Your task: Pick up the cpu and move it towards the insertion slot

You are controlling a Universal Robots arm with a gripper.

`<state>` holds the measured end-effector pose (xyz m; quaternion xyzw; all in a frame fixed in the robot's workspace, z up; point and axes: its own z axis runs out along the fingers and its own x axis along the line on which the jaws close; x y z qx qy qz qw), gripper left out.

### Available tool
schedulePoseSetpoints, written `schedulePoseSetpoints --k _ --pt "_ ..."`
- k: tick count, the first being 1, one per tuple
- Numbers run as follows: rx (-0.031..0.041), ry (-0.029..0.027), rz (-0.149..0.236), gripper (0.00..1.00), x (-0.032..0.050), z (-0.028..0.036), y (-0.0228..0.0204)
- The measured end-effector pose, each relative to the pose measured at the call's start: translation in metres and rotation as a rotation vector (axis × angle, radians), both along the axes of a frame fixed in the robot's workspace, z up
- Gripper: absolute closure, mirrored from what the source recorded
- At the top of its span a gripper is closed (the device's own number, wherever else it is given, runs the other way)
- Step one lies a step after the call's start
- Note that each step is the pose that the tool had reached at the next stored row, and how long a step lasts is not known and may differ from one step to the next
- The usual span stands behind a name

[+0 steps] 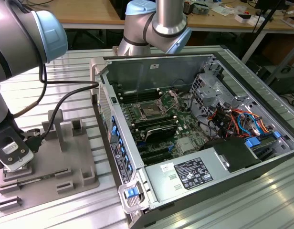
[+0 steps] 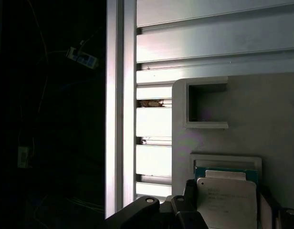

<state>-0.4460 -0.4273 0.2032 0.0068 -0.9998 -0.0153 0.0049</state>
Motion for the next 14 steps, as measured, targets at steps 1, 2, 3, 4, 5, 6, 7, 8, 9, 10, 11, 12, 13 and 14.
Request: schedulePoseSetpoints --k 1,2,3,4,5,6,7,8,9,10,11,12,13,14 --pt "0.0001 0.0000 0.000 0.45 0.0000 0.0001 0.0000" --pt "0.0000 0.0000 0.000 0.45 0.0000 0.0003 0.0000" --pt "-0.0001 0.0002 0.000 0.45 0.0000 0.0009 0.0000" --pt "-0.0001 0.0001 0.000 0.45 0.0000 0.0011 0.0000" --pt "0.0000 0.0000 0.000 0.45 0.0001 0.0013 0.0000" --pt "0.0001 -0.0001 0.000 0.45 0.0001 0.0014 0.0000" --pt "0.0000 0.0000 0.000 0.45 0.0001 0.0016 0.0000" --pt "0.0000 0.0001 0.000 0.45 0.0000 0.0019 0.0000" --pt "0.0000 -0.0001 0.000 0.45 0.0001 0.0020 0.0000" --pt "0.0000 0.0000 0.000 0.45 0.0001 0.0022 0.0000" --pt "0.0000 0.0001 0.000 0.45 0.0001 0.0023 0.0000" --pt "0.0000 0.0000 0.000 0.45 0.0001 0.0025 0.0000" --pt "0.0000 0.0000 0.000 0.45 0.0001 0.0027 0.0000" --pt "0.0000 0.0000 0.000 0.45 0.0001 0.0028 0.0000"
